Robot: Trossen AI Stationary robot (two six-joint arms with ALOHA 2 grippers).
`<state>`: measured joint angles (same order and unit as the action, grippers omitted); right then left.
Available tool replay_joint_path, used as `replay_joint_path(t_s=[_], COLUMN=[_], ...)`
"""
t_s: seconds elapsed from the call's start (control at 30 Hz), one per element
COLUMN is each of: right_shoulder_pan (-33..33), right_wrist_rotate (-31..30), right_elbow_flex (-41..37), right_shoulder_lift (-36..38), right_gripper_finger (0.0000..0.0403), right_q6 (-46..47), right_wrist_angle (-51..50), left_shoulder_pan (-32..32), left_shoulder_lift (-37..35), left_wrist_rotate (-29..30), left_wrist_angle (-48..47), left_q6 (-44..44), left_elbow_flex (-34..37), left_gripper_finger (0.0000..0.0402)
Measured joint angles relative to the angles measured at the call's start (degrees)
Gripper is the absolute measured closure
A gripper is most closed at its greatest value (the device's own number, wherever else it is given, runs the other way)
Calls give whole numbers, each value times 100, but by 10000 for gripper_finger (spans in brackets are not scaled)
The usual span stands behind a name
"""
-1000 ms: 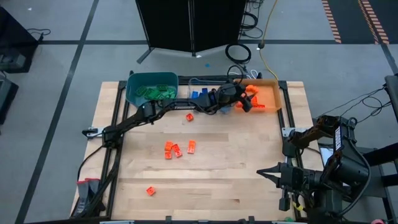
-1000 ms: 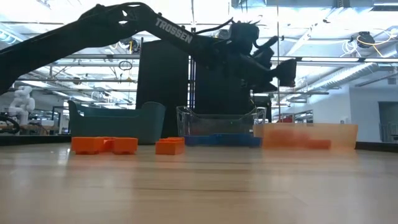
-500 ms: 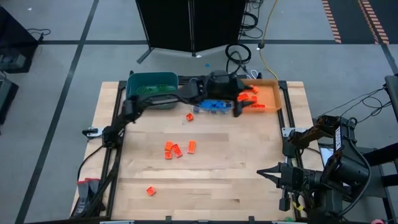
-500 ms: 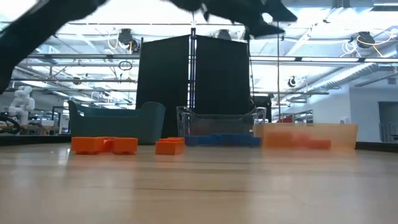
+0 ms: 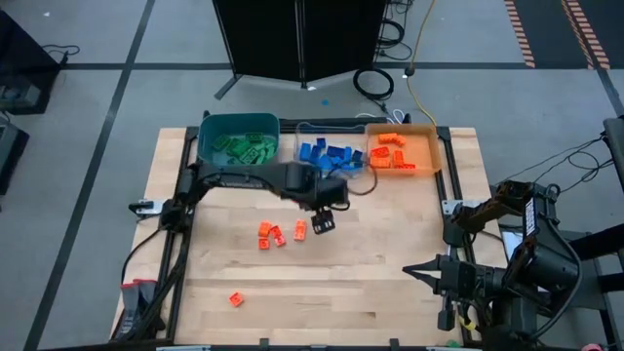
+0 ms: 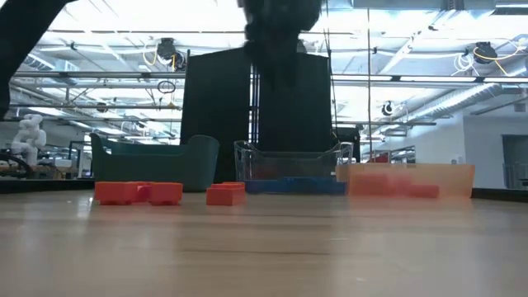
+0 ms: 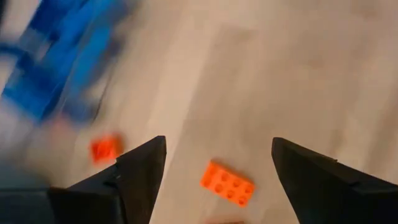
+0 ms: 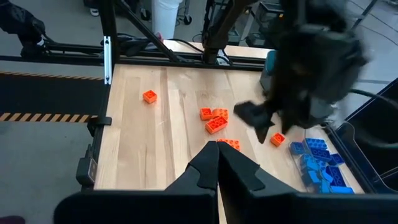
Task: Sort blocks
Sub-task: Put the orange game piece into the orange transparent bin
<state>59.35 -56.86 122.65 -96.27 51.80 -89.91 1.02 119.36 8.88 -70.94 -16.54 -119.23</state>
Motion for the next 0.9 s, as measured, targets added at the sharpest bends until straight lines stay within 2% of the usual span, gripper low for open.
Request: replay_joint_path(t_s=[0.07, 0.13, 0.4, 0.6, 0.73, 0.9], right_shoulder_pan=[0, 0, 0, 0, 0, 0], right_wrist_rotate=[-7, -4, 15, 17, 16, 18], right_elbow_flex=[-1, -1, 0, 0, 0, 0], right_shoulder_lift=[0, 0, 0, 0, 0, 0], right_gripper_finger=[403, 403, 403, 403, 403, 403], right_q6=[1, 1, 1, -10, -120, -150], right_wrist_angle=[8, 36, 137, 151, 153, 153], left_shoulder_pan=[131, 246, 522, 569, 553, 564], left_shoulder_lift=[-25, -29, -12, -12, -16, -25], left_wrist_rotate=[498, 732, 730, 389, 312, 309], left_wrist_angle=[-43, -58, 15, 442, 1148, 1223], left_q6=[-1049, -1688, -3718, -4338, -4461, -4469], left_elbow_flex=[321, 695, 2284, 2889, 2853, 2515], left_gripper_finger=[105, 105, 105, 105, 105, 105])
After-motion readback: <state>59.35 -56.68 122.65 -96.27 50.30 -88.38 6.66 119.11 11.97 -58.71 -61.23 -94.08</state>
